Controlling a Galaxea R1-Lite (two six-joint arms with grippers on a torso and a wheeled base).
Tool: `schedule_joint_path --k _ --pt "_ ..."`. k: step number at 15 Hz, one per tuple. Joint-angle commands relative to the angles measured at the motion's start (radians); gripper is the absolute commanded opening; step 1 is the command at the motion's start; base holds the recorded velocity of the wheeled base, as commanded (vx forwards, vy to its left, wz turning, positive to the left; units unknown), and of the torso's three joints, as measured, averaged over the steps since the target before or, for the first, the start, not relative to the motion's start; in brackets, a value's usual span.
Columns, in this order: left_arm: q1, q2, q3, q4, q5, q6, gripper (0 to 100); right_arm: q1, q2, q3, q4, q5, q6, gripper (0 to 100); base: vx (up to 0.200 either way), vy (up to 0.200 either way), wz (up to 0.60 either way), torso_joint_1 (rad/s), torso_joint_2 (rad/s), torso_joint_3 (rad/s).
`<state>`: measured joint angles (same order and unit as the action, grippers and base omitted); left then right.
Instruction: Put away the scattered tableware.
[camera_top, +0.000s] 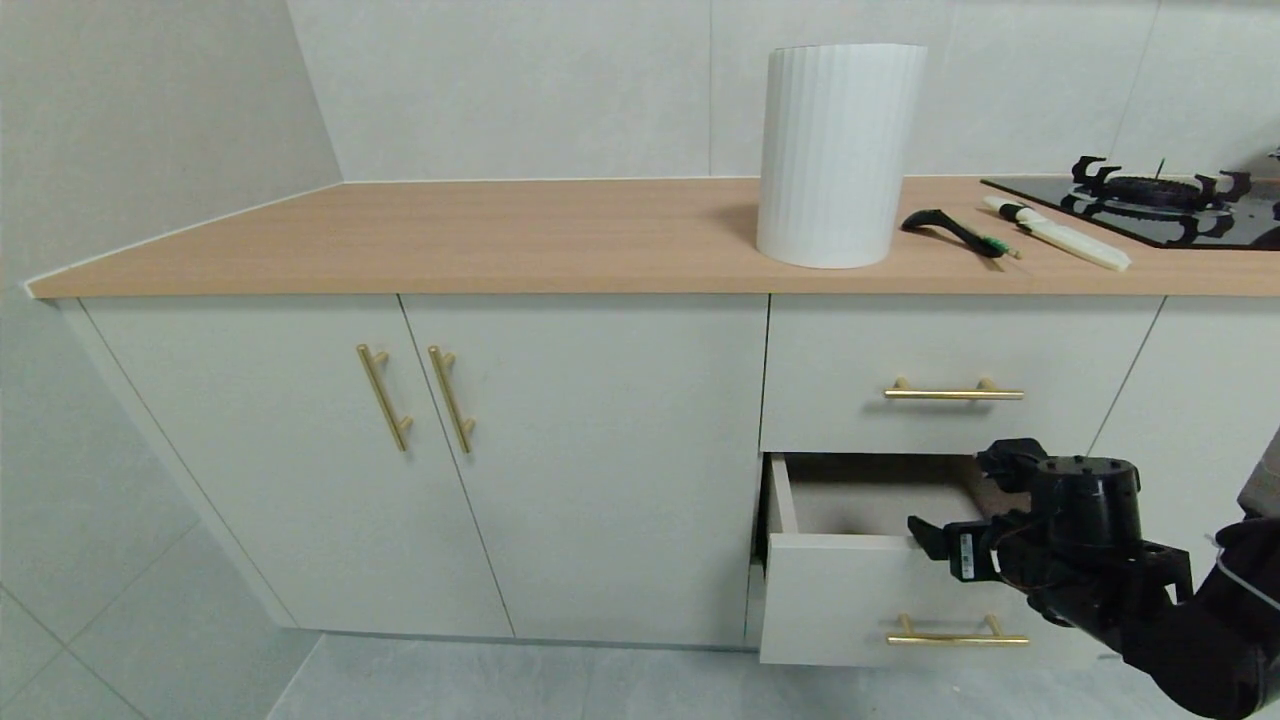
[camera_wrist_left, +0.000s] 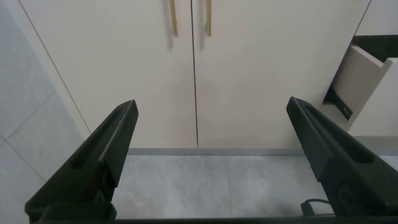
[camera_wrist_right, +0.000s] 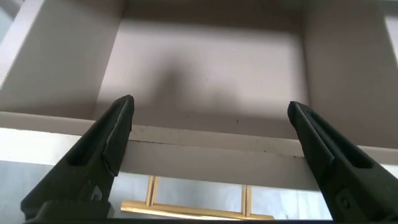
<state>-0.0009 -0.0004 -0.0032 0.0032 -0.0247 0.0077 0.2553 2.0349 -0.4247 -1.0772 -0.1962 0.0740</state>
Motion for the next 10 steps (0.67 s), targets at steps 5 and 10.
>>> schedule_joint_path --k 5,10 --pt "0.001 0.0 0.0 0.0 0.0 0.0 100 0.001 -0.18 -0.006 0.275 0.069 -0.033 100 0.0 0.0 0.0 0.0 0.0 0.0" --pt "0.001 0.0 0.0 0.0 0.0 0.0 100 0.002 -0.239 -0.008 0.407 0.083 -0.085 100 0.0 0.0 0.0 0.0 0.0 0.0"
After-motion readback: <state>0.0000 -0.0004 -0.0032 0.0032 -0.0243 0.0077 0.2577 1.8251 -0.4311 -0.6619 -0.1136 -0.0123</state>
